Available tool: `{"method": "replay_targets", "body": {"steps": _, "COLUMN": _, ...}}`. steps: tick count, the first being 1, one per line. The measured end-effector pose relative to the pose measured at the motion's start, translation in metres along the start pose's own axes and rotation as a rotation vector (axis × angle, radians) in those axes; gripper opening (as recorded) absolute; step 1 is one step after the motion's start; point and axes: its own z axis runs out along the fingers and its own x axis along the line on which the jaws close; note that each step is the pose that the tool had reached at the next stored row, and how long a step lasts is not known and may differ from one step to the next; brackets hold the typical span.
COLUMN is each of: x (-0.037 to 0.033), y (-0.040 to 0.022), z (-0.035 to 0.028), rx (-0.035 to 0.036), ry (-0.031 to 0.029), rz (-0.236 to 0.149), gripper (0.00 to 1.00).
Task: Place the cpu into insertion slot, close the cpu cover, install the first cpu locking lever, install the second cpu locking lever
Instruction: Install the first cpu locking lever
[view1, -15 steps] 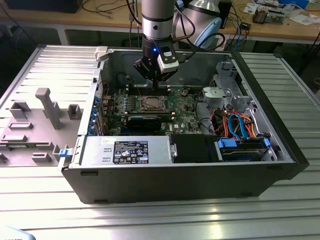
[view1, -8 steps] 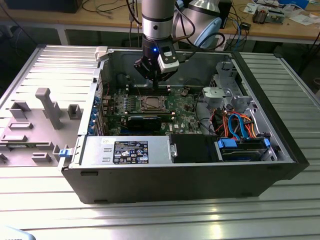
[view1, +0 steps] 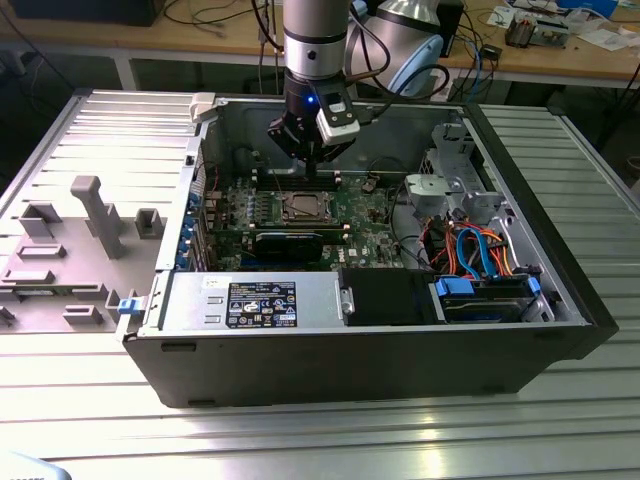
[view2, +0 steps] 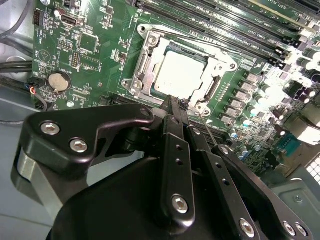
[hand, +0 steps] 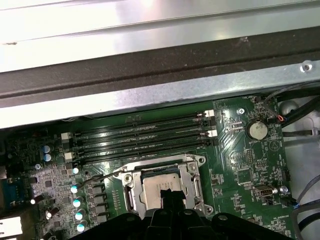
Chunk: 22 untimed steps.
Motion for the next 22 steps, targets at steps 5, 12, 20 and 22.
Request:
{"method": "replay_targets", "body": {"steps": 5, "x": 0.0, "y": 0.0, "z": 0.0, "rx": -0.0002, "ry": 0.0001, "rz": -0.009, "gripper": 0.11}}
{"method": "replay_targets", "body": {"steps": 12, "x": 0.0, "y": 0.0, "z": 0.0, "rx": -0.0008, "ry": 0.0001, "rz": -0.024, "gripper": 0.11}}
{"method": "replay_targets", "body": {"steps": 20, "x": 0.0, "y": 0.0, "z": 0.0, "rx": -0.0011, "ry": 0.0002, "rz": -0.037, "gripper": 0.11}}
{"method": "replay_targets", "body": {"steps": 22, "x": 0.0, "y": 0.0, "z": 0.0, "rx": -0.0013, "ry": 0.0002, "rz": -0.041, "gripper": 0.11}}
